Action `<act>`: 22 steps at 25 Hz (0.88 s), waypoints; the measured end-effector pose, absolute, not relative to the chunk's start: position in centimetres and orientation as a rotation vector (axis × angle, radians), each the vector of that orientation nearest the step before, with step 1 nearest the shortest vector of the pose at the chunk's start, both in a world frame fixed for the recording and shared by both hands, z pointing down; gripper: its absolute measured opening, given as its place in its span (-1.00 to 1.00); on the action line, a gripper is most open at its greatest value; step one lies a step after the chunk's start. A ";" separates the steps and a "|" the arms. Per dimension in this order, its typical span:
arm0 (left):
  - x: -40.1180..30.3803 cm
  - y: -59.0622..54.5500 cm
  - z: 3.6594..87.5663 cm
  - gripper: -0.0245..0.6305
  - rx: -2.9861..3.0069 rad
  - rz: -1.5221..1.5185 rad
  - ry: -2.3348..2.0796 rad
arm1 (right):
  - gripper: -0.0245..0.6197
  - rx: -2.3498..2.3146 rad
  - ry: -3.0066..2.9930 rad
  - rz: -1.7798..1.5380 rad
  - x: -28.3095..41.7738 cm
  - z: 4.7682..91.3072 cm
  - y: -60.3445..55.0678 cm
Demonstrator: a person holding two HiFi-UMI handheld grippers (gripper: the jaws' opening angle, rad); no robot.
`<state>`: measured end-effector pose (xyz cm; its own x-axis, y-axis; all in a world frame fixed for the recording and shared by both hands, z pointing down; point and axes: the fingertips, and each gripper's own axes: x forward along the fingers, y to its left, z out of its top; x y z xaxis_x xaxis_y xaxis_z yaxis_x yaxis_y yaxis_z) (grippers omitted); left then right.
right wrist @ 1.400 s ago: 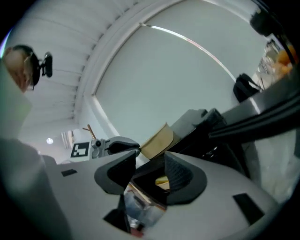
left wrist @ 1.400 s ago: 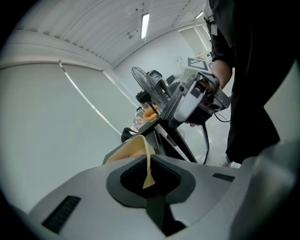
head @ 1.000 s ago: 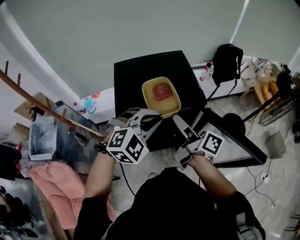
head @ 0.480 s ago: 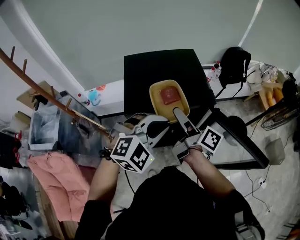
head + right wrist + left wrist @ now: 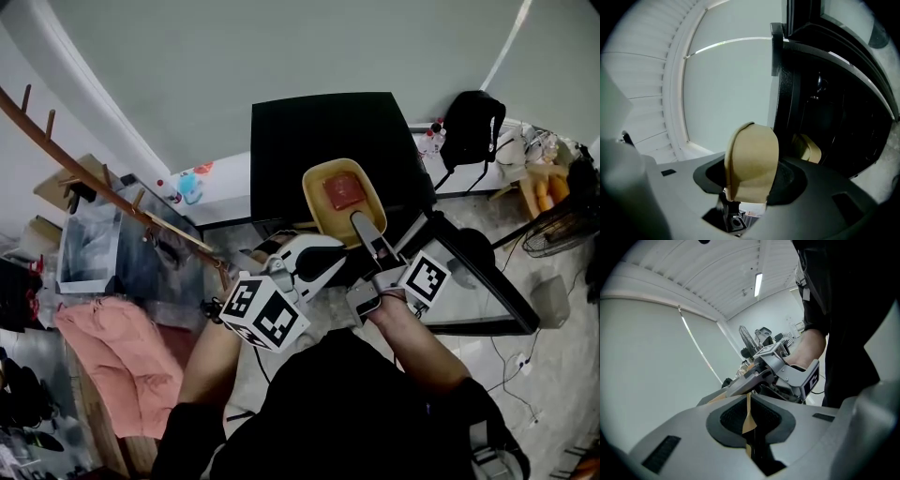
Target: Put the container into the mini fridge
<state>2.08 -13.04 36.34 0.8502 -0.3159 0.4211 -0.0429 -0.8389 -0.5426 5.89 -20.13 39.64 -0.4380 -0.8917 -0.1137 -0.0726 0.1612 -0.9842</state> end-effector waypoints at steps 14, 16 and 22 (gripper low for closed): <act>-1.9 -13.6 37.2 -0.80 -2.721 -0.485 0.549 | -0.25 -0.837 1.693 -1.307 7.8 40.1 -15.6; -1.8 -13.9 38.2 -0.80 -2.750 -0.470 0.579 | -0.25 -0.829 1.700 -1.295 8.0 40.1 -14.9; -0.8 -13.9 40.3 -0.80 -2.870 -0.430 0.663 | -0.25 -0.815 1.693 -1.281 8.9 40.5 -11.9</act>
<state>-0.81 -13.93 40.32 0.8600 -0.4502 0.2402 -0.4027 -0.8879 -0.2225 8.90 -11.94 40.55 -0.4349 -0.8692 -0.2353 -0.0097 0.2658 -0.9640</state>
